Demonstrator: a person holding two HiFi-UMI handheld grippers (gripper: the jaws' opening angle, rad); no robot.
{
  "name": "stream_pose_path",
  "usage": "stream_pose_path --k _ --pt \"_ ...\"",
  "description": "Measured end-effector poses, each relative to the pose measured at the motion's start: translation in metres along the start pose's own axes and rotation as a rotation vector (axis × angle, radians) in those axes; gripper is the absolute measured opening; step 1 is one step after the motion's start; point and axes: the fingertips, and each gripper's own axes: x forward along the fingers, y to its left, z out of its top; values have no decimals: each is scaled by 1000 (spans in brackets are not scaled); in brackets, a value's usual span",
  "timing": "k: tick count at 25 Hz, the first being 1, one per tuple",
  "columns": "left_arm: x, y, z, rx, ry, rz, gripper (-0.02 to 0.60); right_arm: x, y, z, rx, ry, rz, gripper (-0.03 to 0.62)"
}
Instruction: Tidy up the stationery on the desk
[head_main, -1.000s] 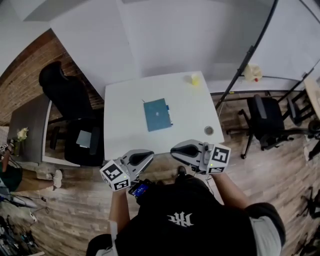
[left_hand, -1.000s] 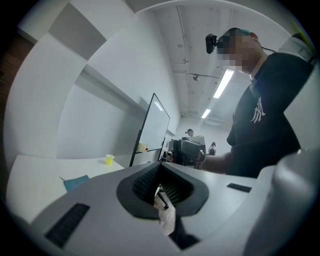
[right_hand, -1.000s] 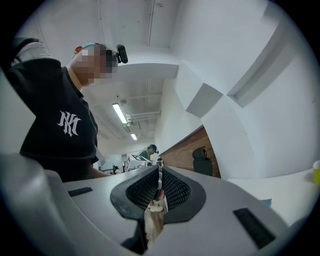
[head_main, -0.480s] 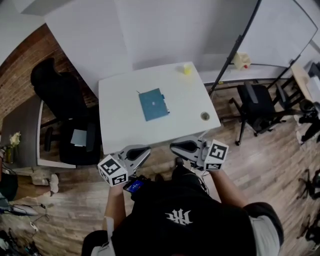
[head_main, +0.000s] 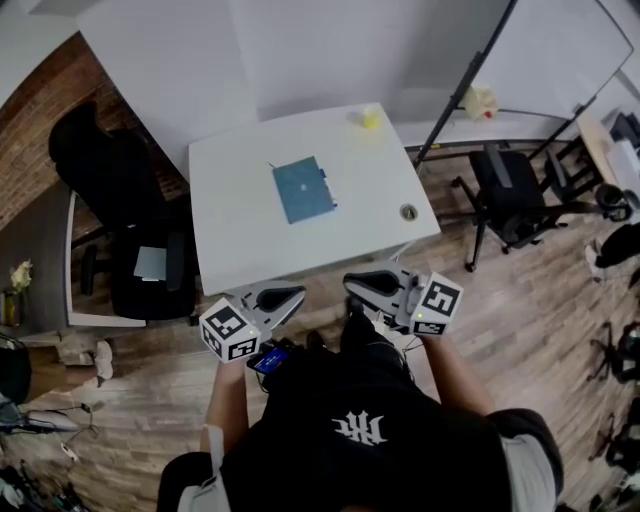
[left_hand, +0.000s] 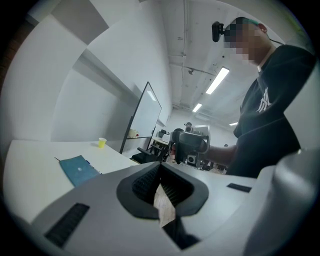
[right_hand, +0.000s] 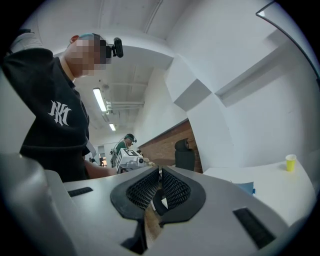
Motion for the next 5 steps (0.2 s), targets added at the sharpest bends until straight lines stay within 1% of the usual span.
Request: stream_pose_path --k 5 --pt "-1 2 -7 4 33 -12 3 2 3 -3 -39 60 -36 48"
